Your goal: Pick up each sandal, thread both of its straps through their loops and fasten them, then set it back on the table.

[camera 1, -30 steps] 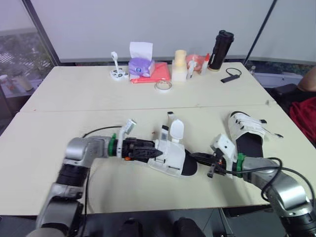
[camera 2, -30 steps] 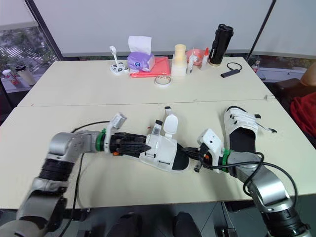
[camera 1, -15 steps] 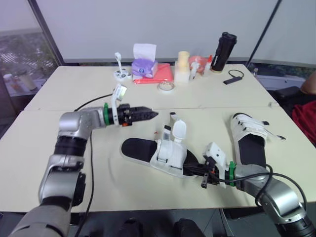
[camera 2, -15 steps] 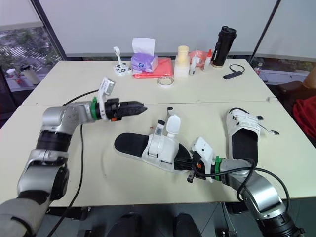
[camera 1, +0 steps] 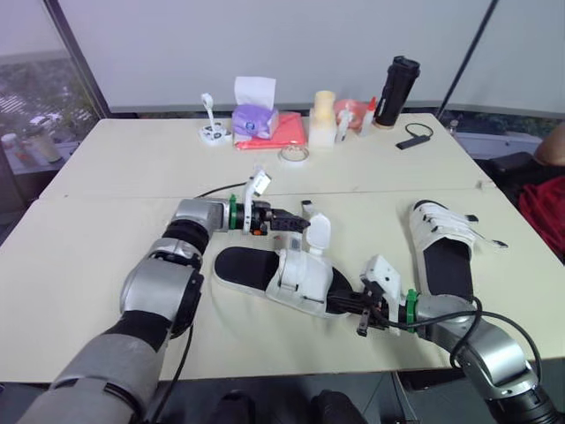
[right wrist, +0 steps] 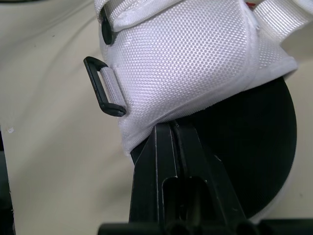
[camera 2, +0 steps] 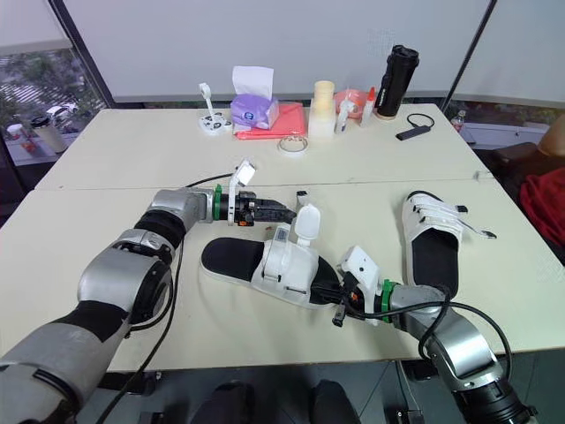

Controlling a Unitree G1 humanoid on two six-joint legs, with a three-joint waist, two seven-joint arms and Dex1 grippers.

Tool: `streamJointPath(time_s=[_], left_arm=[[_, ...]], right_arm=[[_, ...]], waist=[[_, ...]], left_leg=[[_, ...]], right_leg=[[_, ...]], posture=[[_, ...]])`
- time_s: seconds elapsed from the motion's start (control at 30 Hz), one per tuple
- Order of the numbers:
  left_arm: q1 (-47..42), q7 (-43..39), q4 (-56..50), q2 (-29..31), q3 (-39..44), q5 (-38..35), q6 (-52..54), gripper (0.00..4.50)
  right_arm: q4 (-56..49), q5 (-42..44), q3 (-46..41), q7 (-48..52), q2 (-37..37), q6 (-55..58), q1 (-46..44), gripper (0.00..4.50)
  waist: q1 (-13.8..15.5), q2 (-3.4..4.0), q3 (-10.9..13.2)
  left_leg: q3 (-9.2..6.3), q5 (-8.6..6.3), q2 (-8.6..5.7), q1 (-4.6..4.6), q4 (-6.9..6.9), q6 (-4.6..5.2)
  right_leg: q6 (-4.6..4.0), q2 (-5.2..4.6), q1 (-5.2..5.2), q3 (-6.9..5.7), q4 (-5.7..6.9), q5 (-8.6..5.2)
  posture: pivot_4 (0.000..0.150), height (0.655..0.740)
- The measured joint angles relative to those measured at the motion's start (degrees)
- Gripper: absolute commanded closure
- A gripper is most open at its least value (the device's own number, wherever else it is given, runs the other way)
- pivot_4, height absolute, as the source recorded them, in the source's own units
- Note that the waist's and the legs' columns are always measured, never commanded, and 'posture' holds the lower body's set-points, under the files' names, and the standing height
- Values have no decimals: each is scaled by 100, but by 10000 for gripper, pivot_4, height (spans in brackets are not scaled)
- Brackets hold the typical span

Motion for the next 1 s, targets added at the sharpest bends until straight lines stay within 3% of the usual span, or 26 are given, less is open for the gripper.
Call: streamJointPath(time_s=[0.43,0.7,0.8,1.0], left_arm=[[-96,249,252,-398,388,220,-96,399],[-189,1733,468,-941,1611,-232,149,399],[-214,2180,491,-1020,1969,-357,128,9133],[-358,2773,516,-1198,2408,-507,-34,38339]], right_arm=[[-216,114,-411,-178,-115,258,263,45000],[-175,-60,-321,-203,-84,93,250,45000],[-173,-94,-317,-206,-79,72,247,45000],[-176,-117,-287,-274,-35,22,261,45000]], waist=[[29,-1,0],[15,-1,0],[22,-1,0],[15,0,-1]], left_leg=[[-1,0,-4,-4,2,0],[-2,0,-3,-2,2,0],[-4,0,-3,-2,2,0],[-2,0,-3,1,2,0]], right_leg=[[3,-5,1,0,-1,1],[3,-4,1,0,0,1],[3,-4,1,0,0,1],[4,-4,2,0,1,1]], posture=[[1500,7400],[1500,7400],[1500,7400],[1500,7400]])
